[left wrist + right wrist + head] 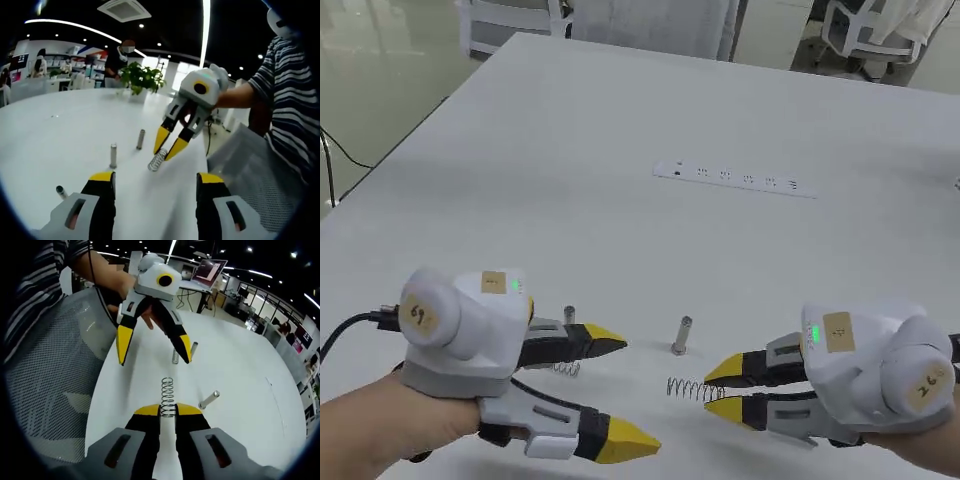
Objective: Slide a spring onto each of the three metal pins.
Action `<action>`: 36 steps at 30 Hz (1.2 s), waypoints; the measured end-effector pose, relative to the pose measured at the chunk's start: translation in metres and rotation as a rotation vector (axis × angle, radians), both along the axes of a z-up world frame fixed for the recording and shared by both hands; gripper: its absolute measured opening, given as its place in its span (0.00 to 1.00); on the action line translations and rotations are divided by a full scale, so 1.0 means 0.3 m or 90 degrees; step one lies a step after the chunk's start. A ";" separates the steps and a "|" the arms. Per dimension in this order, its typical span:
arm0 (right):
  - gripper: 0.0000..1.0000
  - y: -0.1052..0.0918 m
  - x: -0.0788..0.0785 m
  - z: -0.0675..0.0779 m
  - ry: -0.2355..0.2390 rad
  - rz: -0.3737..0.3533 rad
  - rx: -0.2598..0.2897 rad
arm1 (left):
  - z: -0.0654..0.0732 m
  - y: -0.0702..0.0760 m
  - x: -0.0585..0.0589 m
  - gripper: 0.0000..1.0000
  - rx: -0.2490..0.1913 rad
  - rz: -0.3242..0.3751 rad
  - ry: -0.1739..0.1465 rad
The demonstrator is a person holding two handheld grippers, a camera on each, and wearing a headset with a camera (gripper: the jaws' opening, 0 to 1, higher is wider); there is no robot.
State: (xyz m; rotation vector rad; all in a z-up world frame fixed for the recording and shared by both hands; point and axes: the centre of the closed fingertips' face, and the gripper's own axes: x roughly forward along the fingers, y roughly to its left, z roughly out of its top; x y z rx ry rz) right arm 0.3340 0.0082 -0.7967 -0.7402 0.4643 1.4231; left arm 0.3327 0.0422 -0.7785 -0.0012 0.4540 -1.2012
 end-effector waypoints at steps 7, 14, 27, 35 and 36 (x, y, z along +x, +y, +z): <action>0.08 0.002 -0.015 0.013 0.004 0.000 0.013 | -0.010 -0.049 0.004 0.41 0.008 -0.024 -0.005; 0.08 0.011 -0.033 0.027 0.006 0.004 0.025 | -0.005 -0.079 -0.004 0.29 -0.003 -0.036 -0.003; 0.08 0.009 -0.042 0.041 0.005 0.011 0.029 | 0.008 -0.098 -0.016 0.09 -0.015 -0.054 -0.006; 0.07 0.006 -0.046 0.049 0.001 0.019 0.027 | 0.019 -0.099 -0.024 0.03 -0.019 -0.068 -0.021; 0.07 0.006 -0.047 0.049 0.002 0.019 0.028 | 0.019 -0.098 -0.026 0.03 -0.017 -0.072 -0.027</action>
